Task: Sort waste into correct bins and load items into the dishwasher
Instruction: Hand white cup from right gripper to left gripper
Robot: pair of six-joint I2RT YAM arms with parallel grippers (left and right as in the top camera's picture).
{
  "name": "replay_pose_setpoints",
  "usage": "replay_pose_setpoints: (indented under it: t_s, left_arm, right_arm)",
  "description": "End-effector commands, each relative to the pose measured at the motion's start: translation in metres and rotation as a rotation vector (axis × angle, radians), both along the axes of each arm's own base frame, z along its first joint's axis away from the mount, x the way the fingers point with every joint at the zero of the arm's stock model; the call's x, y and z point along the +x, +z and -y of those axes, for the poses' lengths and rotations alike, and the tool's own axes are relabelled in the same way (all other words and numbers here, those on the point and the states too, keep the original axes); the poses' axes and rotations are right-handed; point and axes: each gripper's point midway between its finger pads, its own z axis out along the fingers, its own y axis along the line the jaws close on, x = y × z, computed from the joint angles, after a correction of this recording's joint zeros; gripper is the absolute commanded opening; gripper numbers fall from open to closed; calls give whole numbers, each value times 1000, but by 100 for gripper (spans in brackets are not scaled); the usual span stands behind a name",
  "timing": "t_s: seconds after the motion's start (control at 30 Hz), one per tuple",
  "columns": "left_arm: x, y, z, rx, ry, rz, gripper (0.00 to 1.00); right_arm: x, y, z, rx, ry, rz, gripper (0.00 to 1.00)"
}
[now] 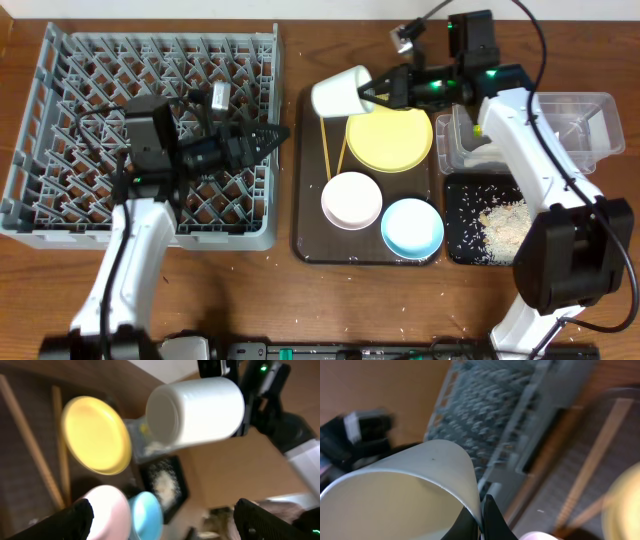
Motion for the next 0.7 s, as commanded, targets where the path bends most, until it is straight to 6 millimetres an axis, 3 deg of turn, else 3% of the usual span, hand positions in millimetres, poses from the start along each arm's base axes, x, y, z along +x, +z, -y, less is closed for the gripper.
replay_pose_setpoints:
  t_s: [0.0,0.23,0.43,0.67]
  left_arm:
    - [-12,9,11,-173,-154,-121,90]
    - [-17,24,14,-222,-225,-105,90]
    - [-17,25,14,-221,-225,-101,87]
    - [-17,25,14,-221,-225,-101,75]
  right_arm:
    - [-31,21,-36,104,172,48,1]
    - [-46,17,-75,120,249,55,1]
    - [-54,2,-89,117,284,9,1]
    - [-58,-9,-94,121,306,-29,1]
